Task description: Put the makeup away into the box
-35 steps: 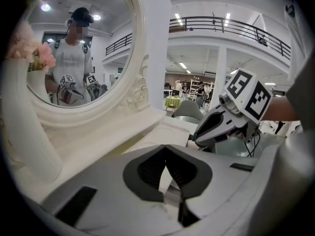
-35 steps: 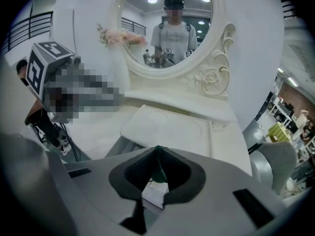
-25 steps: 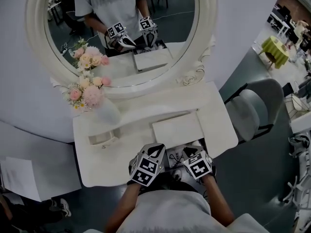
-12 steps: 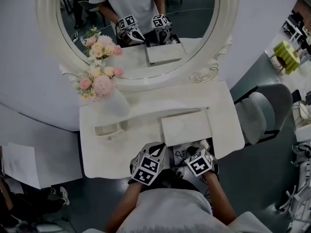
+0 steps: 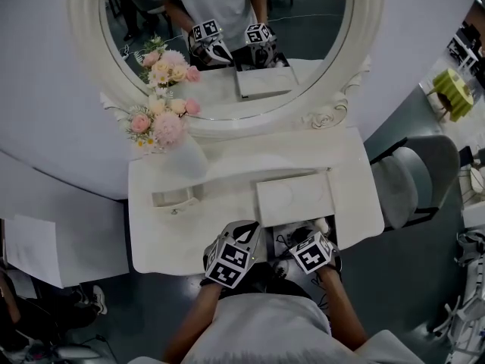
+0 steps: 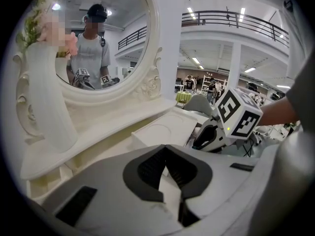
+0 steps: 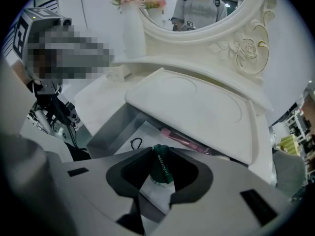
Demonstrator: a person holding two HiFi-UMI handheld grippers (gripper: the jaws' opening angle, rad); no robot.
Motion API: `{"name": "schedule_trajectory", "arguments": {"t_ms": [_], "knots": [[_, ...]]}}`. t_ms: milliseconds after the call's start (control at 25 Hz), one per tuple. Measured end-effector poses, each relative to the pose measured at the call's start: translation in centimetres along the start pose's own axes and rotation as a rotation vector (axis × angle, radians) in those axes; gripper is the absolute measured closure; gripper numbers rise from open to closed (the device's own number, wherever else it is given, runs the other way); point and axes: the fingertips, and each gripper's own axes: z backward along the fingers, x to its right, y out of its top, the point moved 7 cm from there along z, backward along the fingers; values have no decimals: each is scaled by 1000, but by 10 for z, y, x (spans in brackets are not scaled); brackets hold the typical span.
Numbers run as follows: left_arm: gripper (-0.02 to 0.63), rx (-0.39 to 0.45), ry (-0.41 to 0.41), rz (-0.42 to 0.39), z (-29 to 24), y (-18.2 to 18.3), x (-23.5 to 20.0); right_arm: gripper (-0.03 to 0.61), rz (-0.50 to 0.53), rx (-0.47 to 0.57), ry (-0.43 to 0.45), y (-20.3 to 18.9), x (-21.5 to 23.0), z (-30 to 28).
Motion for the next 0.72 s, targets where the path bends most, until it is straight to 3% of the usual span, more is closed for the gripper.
{"name": "schedule_trajectory", "arguments": {"t_ms": [360, 560, 720], "knots": [[618, 5, 25, 15, 5, 0, -7, 436, -5, 37, 43, 0, 4, 5], [618, 18, 42, 13, 7, 4, -11, 436, -17, 45, -21, 18, 13, 18], [618, 49, 83, 12, 17, 12, -22, 448, -24, 109, -55, 44, 20, 34]]}}
